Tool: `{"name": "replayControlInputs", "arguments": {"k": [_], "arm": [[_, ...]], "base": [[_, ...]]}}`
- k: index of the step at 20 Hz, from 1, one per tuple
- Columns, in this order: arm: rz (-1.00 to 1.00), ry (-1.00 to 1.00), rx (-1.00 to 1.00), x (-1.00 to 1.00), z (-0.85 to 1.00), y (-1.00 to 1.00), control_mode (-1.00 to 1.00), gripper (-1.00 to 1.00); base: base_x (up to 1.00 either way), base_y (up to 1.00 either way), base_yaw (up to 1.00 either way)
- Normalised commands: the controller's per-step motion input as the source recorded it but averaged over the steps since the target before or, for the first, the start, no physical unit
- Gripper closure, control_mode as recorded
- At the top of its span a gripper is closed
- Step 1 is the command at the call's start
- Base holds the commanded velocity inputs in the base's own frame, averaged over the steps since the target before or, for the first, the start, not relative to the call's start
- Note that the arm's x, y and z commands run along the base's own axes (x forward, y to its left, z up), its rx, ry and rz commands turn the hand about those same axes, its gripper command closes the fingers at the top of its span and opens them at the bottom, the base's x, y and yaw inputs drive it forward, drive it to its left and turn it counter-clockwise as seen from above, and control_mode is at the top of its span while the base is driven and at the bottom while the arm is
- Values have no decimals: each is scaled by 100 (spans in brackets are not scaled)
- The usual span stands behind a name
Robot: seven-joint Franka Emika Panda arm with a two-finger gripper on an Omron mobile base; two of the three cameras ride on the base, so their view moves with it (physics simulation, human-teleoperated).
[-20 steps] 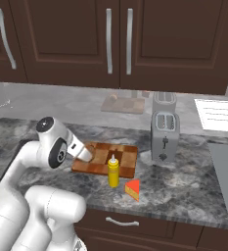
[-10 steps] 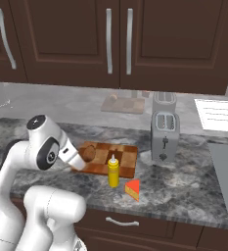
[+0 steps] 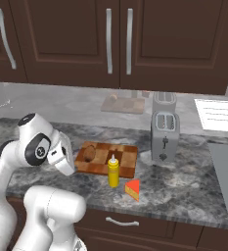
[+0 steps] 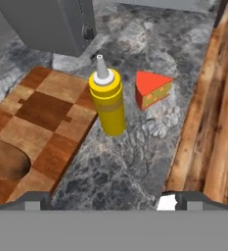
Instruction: Retrieve the reheated potato from the microwave, then place the potato, cheese, and condiment on the cutting board.
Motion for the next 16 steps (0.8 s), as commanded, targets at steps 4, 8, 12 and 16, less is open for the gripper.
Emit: {"name": "replayControlInputs", "arguments": {"k": [4, 8, 12, 16], "arm": [[-7, -6, -1, -13, -2, -10, -100, -100], [0, -13, -3, -17, -1, -17, -100, -100], [0, -10, -7, 0, -4, -14, -100, -100], [0, -10, -6, 0, -9, -12, -100, -100]], "base": [[0, 0, 0], [0, 0, 0], [0, 0, 0], [0, 0, 0]]}}
